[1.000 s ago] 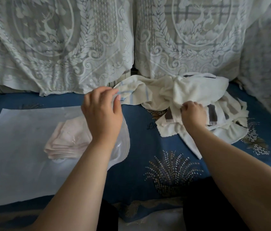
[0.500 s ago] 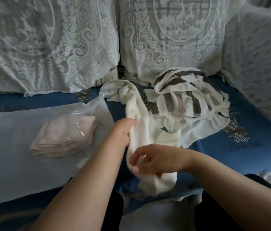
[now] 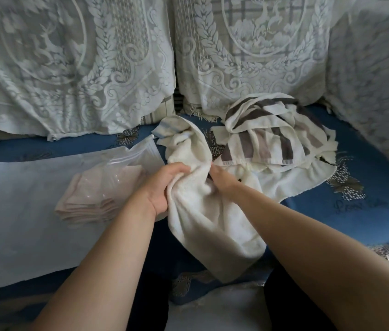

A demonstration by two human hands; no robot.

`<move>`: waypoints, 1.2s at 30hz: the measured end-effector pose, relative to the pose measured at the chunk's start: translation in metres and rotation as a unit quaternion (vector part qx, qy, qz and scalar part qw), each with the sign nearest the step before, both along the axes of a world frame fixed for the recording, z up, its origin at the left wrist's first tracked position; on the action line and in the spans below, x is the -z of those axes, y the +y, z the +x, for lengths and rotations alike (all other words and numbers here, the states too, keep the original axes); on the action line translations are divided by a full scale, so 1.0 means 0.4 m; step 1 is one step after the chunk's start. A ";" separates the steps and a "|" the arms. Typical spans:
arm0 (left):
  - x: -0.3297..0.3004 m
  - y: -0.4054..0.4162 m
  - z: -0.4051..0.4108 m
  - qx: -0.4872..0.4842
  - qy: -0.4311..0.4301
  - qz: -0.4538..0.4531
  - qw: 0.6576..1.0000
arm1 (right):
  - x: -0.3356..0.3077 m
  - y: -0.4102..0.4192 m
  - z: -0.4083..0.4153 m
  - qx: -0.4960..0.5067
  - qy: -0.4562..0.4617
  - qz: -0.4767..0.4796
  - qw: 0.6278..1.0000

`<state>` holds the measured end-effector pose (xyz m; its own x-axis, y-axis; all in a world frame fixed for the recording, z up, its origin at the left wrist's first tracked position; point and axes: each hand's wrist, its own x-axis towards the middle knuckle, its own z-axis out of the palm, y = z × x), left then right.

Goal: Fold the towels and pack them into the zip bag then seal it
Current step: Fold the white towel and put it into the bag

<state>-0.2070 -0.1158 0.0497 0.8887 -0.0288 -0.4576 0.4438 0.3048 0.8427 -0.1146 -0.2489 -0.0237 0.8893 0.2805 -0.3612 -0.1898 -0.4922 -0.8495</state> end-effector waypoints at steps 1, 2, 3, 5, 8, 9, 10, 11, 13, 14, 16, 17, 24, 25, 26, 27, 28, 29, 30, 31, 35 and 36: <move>-0.004 0.006 -0.002 -0.004 -0.018 -0.023 1.000 | 0.004 0.010 0.001 0.008 0.009 -0.006 1.000; -0.008 0.013 -0.004 -0.005 -0.032 -0.037 0.999 | 0.003 0.015 0.001 0.016 0.035 0.006 0.999; -0.013 0.020 -0.005 -0.005 -0.044 -0.042 0.998 | 0.000 0.016 -0.002 0.017 0.079 0.045 0.996; -0.017 0.034 -0.009 -0.001 -0.066 -0.042 0.997 | 0.004 0.007 -0.003 -0.005 0.217 0.184 0.959; -0.028 0.048 -0.027 0.036 -0.101 -0.052 0.993 | -0.022 -0.016 -0.027 -0.037 0.269 0.290 0.918; -0.032 0.051 -0.036 0.049 -0.112 -0.060 0.991 | -0.034 -0.021 -0.037 -0.041 0.257 0.331 0.907; -0.035 0.052 -0.047 0.067 -0.120 -0.071 0.988 | -0.043 -0.028 -0.047 -0.046 0.246 0.388 0.887; -0.038 0.051 -0.057 0.086 -0.125 -0.083 0.985 | -0.049 -0.035 -0.056 -0.044 0.253 0.441 0.860; -0.053 0.034 -0.079 0.111 -0.134 -0.101 0.979 | -0.062 -0.055 -0.094 -0.001 0.250 0.494 0.833; -0.067 0.020 -0.086 0.118 -0.138 -0.108 0.977 | -0.057 -0.062 -0.117 0.012 0.250 0.509 0.824; -0.106 -0.016 -0.096 0.122 -0.138 -0.106 0.977 | -0.059 -0.074 -0.187 0.023 0.267 0.503 0.821; -0.126 -0.032 -0.100 0.123 -0.139 -0.097 0.978 | -0.060 -0.075 -0.224 0.021 0.281 0.509 0.813; -0.254 -0.086 -0.099 0.051 -0.149 0.014 0.987 | -0.168 -0.172 -0.322 0.084 0.175 0.591 0.783; -0.266 -0.077 -0.092 0.015 -0.149 0.030 0.988 | -0.195 -0.199 -0.317 0.096 0.134 0.576 0.801; -0.274 -0.064 -0.083 -0.023 -0.136 0.045 0.989 | -0.229 -0.229 -0.311 0.112 0.097 0.552 0.821; -0.277 -0.045 -0.075 -0.056 -0.126 0.068 0.988 | -0.262 -0.260 -0.302 0.134 0.065 0.517 0.843; -0.283 -0.028 -0.071 -0.086 -0.126 0.090 0.984 | -0.296 -0.292 -0.295 0.156 0.039 0.480 0.862; -0.288 -0.012 -0.063 -0.110 -0.136 0.104 0.979 | -0.327 -0.322 -0.290 0.181 0.013 0.441 0.879; -0.299 -0.004 -0.058 -0.128 -0.151 0.108 0.974 | -0.357 -0.350 -0.285 0.215 -0.017 0.403 0.889; -0.310 0.001 -0.055 -0.142 -0.166 0.106 0.970 | -0.383 -0.376 -0.280 0.257 -0.059 0.357 0.896; -0.350 0.001 -0.060 -0.157 -0.244 0.241 0.926 | -0.462 -0.442 -0.275 0.349 -0.260 0.162 0.886; -0.355 0.006 -0.058 -0.148 -0.256 0.358 0.886 | -0.481 -0.456 -0.270 0.359 -0.295 0.128 0.876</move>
<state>-0.2301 -0.1133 0.1916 0.9053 0.3748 0.2000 -0.0621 -0.3490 0.9351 -0.2227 -0.4312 0.1686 0.8805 -0.4229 0.2144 0.1374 -0.2052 -0.9690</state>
